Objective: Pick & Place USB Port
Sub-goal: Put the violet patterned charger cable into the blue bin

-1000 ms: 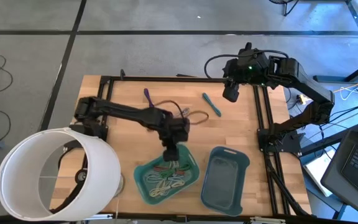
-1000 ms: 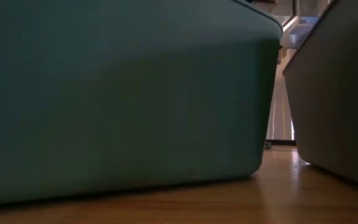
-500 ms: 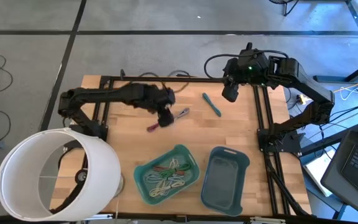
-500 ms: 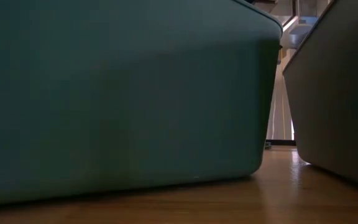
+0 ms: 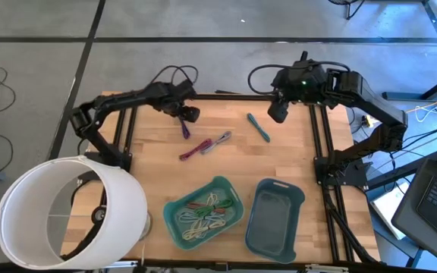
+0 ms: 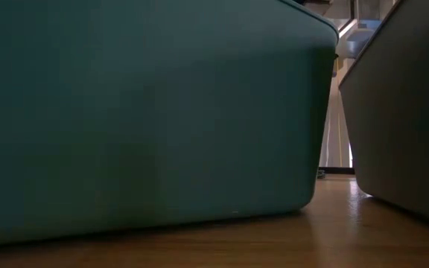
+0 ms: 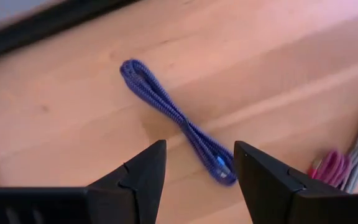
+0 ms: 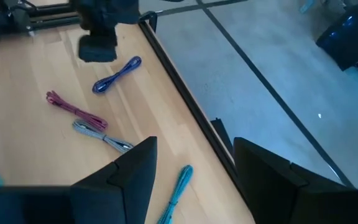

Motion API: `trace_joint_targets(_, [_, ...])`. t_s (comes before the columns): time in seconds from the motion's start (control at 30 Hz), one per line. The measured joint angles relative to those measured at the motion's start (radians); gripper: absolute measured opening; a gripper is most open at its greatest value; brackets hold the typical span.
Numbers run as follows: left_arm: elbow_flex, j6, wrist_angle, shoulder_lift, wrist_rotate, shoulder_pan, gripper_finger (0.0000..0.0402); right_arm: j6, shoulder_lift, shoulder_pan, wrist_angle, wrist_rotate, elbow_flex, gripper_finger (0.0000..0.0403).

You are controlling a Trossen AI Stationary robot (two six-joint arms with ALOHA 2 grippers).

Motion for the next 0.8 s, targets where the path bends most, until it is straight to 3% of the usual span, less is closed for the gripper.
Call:
trace_joint_targets(0.17, [-0.07, -0.068, 0.095, 0.0, 0.105, 0.077, 0.0194, -0.001, 0.0, 0.0, 0.03, 0.0, -0.029, 0.0216])
trace_joint_targets(0.5, [-0.117, -0.113, 0.149, 0.028, 0.144, 0.136, 0.0233, -0.013, 0.004, -0.008, 0.06, 0.0, -0.055, 0.0216])
trace_joint_targets(0.8, [-0.117, -0.15, 0.221, 0.149, 0.202, 0.137, 0.0236, -0.031, 0.004, -0.013, 0.08, 0.0, -0.055, 0.0216])
